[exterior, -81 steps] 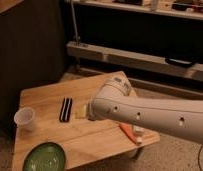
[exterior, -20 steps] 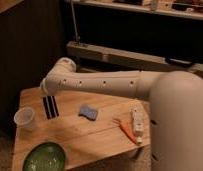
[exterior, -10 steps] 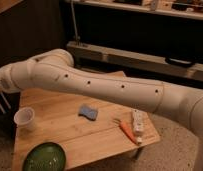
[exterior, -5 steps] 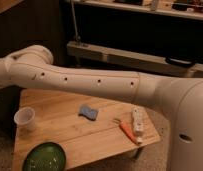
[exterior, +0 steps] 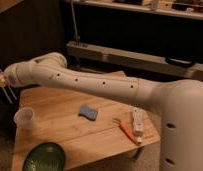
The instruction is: Place the eraser in the ceramic cup
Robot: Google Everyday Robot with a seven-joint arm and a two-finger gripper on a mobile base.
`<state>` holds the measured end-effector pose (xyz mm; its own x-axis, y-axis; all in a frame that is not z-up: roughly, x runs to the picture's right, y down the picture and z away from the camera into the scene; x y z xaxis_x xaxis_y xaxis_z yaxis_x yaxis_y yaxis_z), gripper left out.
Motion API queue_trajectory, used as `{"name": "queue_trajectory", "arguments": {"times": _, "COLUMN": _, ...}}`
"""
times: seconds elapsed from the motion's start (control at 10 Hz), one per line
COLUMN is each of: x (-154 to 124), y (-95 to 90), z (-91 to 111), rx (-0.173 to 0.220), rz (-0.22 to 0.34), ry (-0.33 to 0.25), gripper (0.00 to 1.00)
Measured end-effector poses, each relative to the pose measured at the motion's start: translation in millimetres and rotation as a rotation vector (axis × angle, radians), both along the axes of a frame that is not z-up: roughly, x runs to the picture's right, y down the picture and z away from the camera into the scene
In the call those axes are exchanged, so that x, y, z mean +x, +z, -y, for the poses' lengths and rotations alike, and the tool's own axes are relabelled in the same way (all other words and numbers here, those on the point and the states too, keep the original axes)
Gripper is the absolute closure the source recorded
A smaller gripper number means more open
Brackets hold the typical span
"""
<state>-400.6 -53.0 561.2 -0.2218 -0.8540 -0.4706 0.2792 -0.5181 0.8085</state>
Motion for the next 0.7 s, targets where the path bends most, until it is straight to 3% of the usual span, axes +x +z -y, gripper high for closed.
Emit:
{"name": "queue_trajectory", "arguments": {"times": 0.4, "x": -20.5, "y": 11.5, "z": -20.5, "rx": -0.017, "rz": -0.006, "ry": -0.031, "gripper": 1.0}}
{"name": "queue_trajectory", "arguments": {"times": 0.7, "x": -30.5, "y": 37.2, "z": -45.0, "rx": -0.035, "rz": -0.037, "ry": -0.061, "gripper": 1.0}}
